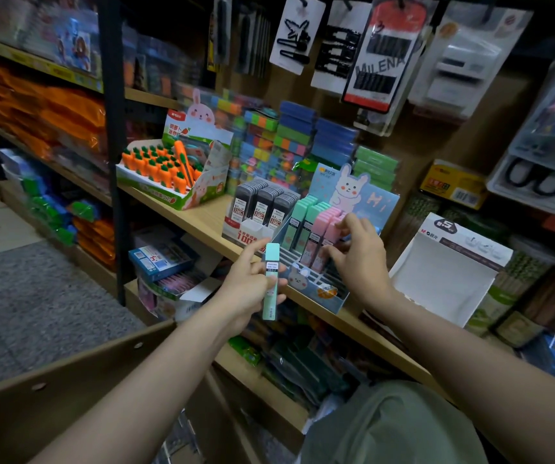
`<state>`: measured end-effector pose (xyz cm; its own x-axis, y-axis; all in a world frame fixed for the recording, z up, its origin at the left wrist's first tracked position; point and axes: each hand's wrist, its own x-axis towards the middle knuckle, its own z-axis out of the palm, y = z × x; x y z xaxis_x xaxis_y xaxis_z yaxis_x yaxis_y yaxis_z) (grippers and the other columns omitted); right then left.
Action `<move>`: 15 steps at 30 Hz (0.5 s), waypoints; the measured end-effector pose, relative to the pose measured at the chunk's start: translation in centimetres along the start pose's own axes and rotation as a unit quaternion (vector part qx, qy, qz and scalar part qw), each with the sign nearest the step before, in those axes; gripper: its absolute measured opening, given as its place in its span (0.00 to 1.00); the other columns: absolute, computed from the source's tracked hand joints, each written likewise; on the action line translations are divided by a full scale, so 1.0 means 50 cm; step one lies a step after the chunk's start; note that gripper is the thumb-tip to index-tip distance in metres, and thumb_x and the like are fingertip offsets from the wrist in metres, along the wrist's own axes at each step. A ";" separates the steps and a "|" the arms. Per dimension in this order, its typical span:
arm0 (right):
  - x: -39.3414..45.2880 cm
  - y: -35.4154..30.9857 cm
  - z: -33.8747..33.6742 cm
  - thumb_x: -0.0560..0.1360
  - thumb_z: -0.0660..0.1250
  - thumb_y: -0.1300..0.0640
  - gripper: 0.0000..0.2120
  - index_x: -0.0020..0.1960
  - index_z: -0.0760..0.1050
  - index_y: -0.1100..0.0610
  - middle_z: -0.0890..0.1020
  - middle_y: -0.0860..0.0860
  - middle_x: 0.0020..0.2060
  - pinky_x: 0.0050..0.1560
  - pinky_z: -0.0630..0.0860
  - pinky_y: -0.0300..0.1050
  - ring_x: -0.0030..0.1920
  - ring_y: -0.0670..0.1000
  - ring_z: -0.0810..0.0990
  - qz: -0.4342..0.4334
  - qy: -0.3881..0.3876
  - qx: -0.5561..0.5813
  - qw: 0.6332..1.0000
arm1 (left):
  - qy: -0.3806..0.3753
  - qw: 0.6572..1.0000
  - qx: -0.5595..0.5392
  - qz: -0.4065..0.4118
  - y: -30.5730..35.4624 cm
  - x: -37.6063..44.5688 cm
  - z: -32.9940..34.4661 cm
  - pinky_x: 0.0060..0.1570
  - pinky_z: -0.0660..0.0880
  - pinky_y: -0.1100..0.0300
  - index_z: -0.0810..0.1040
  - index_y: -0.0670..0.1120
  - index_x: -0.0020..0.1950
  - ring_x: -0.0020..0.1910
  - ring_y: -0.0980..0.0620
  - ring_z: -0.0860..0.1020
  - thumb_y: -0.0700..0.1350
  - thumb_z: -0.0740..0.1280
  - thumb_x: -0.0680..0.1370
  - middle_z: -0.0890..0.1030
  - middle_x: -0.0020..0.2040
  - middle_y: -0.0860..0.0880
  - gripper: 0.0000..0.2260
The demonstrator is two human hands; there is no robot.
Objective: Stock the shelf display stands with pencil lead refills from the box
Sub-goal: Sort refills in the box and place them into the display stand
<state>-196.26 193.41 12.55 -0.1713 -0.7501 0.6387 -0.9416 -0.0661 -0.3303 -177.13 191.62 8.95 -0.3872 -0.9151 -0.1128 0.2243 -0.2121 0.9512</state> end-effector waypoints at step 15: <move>-0.009 0.021 -0.011 0.75 0.69 0.44 0.25 0.69 0.71 0.48 0.67 0.50 0.49 0.38 0.69 0.42 0.43 0.51 0.73 -0.004 -0.015 -0.080 0.997 | -0.019 1.000 -0.001 0.018 0.002 -0.003 0.009 0.53 0.80 0.47 0.69 0.62 0.64 0.56 0.46 0.80 0.28 0.59 0.78 0.80 0.56 0.45 0.29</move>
<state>-197.34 194.04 12.27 -0.1578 -0.7689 0.6196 -0.9774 0.0322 -0.2090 -177.46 191.88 9.18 -0.4124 -0.9086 -0.0668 0.2403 -0.1792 0.9540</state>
